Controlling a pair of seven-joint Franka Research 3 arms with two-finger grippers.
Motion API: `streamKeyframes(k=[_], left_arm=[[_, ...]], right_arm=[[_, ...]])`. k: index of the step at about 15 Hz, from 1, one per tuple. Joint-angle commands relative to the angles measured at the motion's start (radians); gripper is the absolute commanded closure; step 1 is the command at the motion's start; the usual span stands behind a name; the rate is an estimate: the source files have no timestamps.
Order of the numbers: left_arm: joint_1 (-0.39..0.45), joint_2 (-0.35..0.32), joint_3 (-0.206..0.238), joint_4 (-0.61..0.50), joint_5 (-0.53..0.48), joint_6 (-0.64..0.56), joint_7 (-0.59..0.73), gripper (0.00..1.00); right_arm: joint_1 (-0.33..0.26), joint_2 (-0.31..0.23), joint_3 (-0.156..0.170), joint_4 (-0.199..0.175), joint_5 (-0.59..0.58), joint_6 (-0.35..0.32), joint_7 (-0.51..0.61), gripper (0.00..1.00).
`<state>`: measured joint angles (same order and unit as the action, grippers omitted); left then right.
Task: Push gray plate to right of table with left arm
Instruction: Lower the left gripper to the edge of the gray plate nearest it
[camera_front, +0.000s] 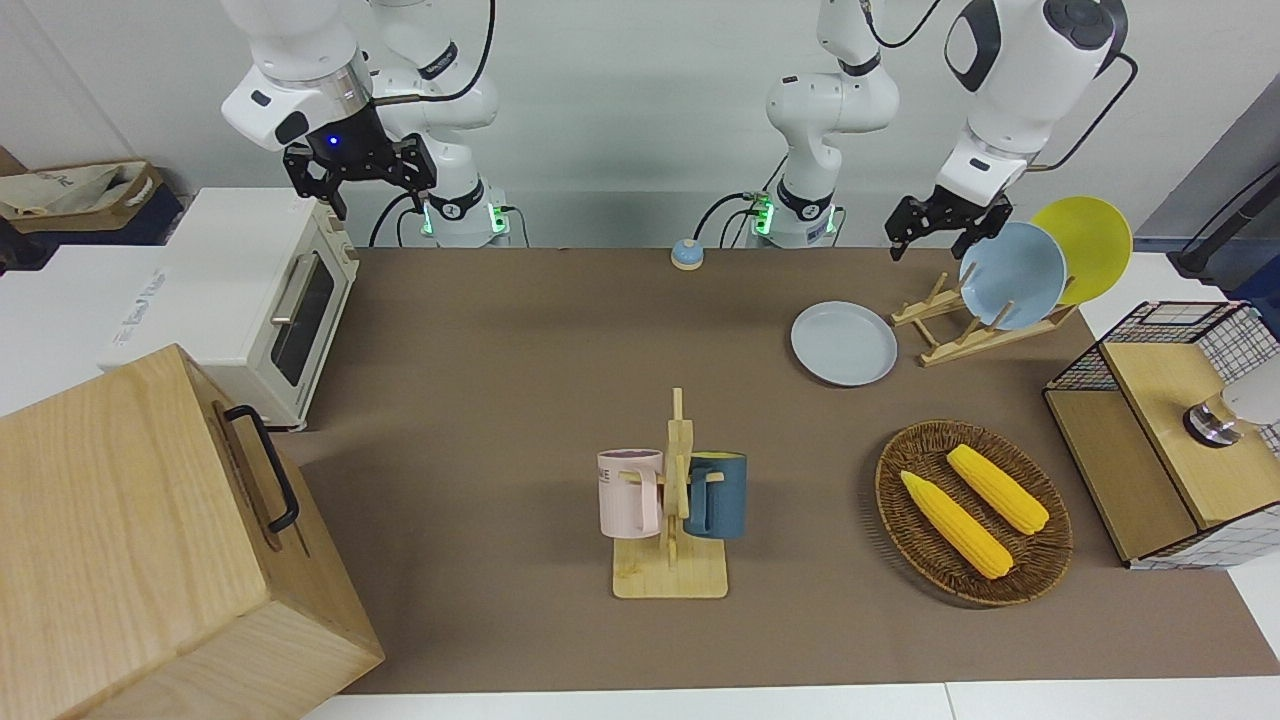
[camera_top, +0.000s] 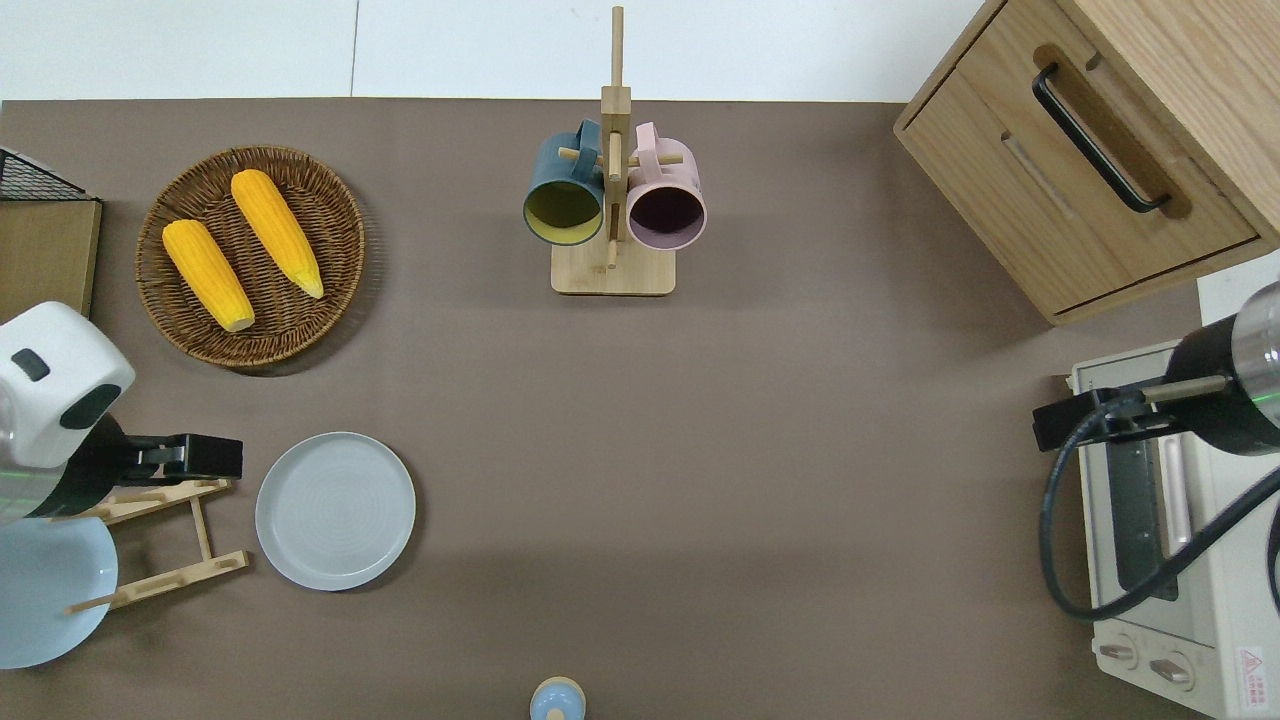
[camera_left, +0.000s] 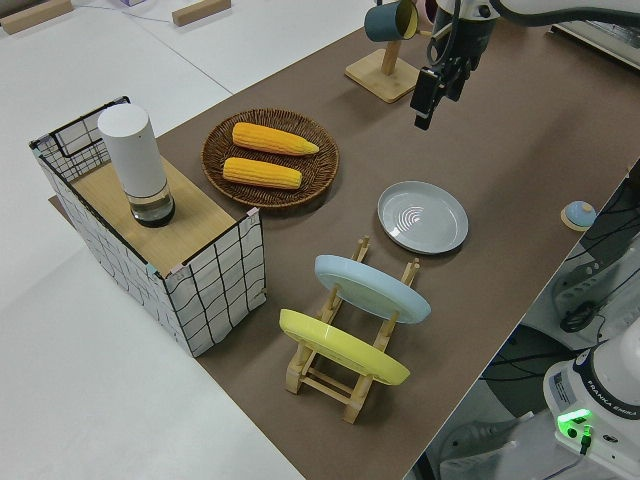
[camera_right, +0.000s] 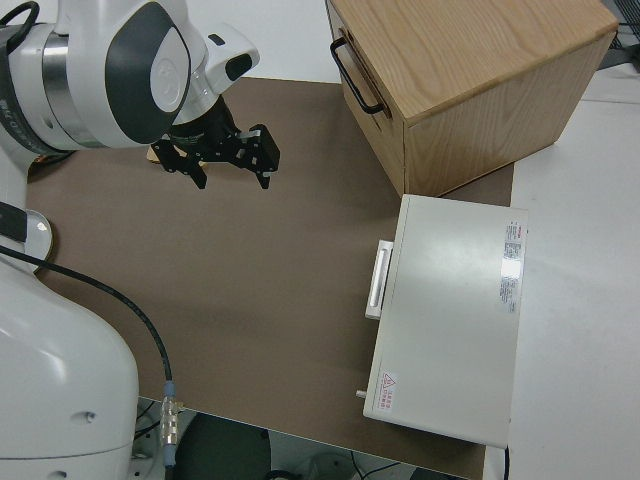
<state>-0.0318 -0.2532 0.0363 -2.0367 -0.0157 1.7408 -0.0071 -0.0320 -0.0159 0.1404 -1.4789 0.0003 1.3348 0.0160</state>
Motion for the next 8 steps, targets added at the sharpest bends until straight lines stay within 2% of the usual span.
streamKeyframes(k=[1, 5, 8], left_arm=[[0.006, -0.115, 0.008, -0.255, 0.036, 0.175, 0.027, 0.00], [0.044, -0.113, 0.008, -0.436, 0.036, 0.380, 0.045, 0.00], [0.081, -0.068, 0.008, -0.546, 0.036, 0.558, 0.084, 0.00]], right_arm=[[-0.020, -0.002, 0.016, 0.009, 0.004, -0.016, 0.012, 0.017], [-0.019, -0.002, 0.016, 0.009, 0.004, -0.016, 0.013, 0.017], [-0.019, -0.002, 0.016, 0.009, 0.004, -0.016, 0.012, 0.017]])
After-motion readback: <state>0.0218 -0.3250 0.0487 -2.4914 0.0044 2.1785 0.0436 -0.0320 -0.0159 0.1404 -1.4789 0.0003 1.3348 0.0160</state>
